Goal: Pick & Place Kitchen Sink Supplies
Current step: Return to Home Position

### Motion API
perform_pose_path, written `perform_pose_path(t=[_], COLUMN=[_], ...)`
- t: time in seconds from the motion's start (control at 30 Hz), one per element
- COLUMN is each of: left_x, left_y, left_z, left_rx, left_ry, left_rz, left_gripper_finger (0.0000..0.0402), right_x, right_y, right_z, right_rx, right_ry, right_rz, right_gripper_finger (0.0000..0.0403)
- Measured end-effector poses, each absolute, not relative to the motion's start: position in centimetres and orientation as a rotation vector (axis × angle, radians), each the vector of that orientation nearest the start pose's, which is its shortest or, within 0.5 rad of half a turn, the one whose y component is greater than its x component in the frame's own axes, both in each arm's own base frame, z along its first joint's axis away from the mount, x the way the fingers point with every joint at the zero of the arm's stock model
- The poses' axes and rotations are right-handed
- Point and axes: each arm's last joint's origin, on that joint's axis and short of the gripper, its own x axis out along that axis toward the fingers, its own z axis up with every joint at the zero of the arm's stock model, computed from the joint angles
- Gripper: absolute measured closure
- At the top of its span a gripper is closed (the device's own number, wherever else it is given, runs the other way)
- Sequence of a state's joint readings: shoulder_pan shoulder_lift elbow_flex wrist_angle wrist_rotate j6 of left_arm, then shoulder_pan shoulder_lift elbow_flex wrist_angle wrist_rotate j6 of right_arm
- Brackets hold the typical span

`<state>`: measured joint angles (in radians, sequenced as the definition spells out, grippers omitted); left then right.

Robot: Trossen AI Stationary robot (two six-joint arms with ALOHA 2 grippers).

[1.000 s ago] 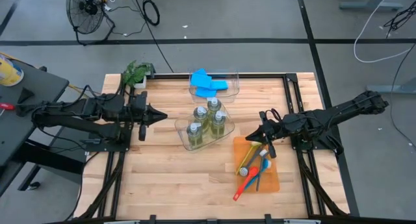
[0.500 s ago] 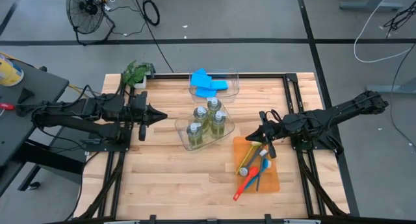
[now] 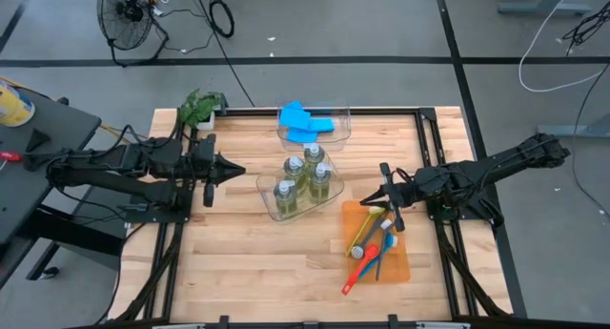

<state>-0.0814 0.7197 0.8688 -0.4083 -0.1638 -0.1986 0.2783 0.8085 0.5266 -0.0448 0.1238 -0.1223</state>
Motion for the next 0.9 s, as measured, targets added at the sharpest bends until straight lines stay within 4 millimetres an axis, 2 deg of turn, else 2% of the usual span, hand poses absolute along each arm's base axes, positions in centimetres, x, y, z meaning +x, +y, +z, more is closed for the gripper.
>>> perform_pose_path(t=[0.23, 0.43, 0.57, 0.9], left_x=[14.8, 14.8, 14.8, 14.8], left_y=[-0.7, -0.7, -0.7, -0.7], left_z=[34.9, 34.9, 34.9, 34.9], left_rx=[-0.165, -0.165, -0.165, -0.165], left_ry=[0.248, 0.248, 0.248, 0.248], left_rz=[0.107, 0.107, 0.107, 0.106], left_gripper_finger=[0.0378, 0.0378, 0.0378, 0.0378], right_x=[17.5, 16.1, 15.0, 13.2], right_y=[4.7, 4.1, 3.5, 2.0], right_z=[25.0, 21.2, 18.9, 18.0], right_rx=[-0.347, -0.296, -0.21, -0.215], right_ry=[0.293, 0.21, 0.248, 0.158], right_rz=[0.205, 0.183, 0.157, 0.075], right_gripper_finger=[0.0388, 0.0388, 0.0388, 0.0388])
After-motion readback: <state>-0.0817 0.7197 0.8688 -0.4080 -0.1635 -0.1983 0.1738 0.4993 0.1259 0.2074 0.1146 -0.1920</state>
